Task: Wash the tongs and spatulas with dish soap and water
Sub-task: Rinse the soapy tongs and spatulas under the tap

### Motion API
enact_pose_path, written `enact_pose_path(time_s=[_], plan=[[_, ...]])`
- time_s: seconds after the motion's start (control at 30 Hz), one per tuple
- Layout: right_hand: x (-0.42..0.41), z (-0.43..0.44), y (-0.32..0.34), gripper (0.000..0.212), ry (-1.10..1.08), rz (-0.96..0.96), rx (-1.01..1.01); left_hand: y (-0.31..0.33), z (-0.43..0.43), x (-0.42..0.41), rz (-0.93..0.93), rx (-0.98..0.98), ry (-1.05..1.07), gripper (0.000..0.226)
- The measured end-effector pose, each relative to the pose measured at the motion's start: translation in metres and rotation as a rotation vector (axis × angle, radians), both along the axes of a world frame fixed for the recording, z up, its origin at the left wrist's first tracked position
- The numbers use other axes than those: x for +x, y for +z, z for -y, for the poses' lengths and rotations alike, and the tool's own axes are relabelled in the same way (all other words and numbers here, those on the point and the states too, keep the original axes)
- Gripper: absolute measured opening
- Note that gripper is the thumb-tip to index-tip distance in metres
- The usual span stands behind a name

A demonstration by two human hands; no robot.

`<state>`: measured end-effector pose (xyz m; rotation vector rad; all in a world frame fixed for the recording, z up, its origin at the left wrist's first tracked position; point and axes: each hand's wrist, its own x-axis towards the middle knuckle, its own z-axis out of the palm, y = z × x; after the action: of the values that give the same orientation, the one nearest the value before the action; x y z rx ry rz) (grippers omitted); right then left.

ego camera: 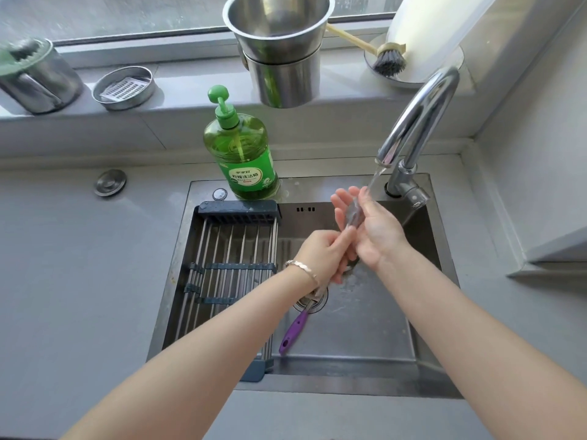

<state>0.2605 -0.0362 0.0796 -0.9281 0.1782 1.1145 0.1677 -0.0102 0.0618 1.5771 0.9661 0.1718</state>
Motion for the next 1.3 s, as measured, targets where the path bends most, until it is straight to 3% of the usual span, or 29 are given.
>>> enact_pose_path(time_s=[0.13, 0.33, 0.47, 0.57, 0.73, 0.87, 1.07, 1.13, 1.23, 1.3], plan=[[0.016, -0.002, 0.008, 0.028, -0.063, 0.042, -0.001, 0.007, -0.011, 0.035, -0.025, -0.042, 0.061, 0.056], [0.062, 0.0, 0.001, 0.03, -0.307, -0.182, 0.02, 0.022, -0.027, 0.052, -0.026, -0.121, -0.361, 0.017], [0.07, 0.001, -0.005, 0.033, -0.416, -0.272, 0.018, 0.026, -0.042, 0.039, -0.05, 0.021, -0.51, 0.023], [0.069, -0.001, -0.005, 0.032, -0.446, -0.321, 0.055, 0.025, -0.05, 0.026, -0.07, 0.208, -0.395, 0.02], [0.044, -0.01, -0.007, 0.025, -0.311, -0.325, 0.075, 0.014, -0.051, 0.013, -0.207, 0.215, -0.09, 0.052], [0.02, -0.011, -0.004, 0.022, -0.137, -0.211, 0.101, 0.009, -0.045, -0.008, -0.268, 0.249, -0.024, 0.059], [0.002, 0.0, 0.008, 0.023, 0.067, 0.059, 0.122, -0.013, -0.034, -0.042, -0.146, 0.372, -0.059, 0.039], [0.003, 0.008, 0.006, 0.025, 0.16, 0.282, -0.011, -0.018, -0.029, -0.043, -0.078, 0.385, -0.035, 0.031], [0.011, 0.026, -0.012, 0.028, 0.195, 0.647, -0.458, -0.021, -0.022, -0.039, 0.068, 0.146, 0.085, 0.022], [0.016, 0.038, -0.026, 0.042, 0.16, 0.566, -0.621, -0.02, -0.015, -0.035, 0.136, 0.067, 0.135, 0.012]])
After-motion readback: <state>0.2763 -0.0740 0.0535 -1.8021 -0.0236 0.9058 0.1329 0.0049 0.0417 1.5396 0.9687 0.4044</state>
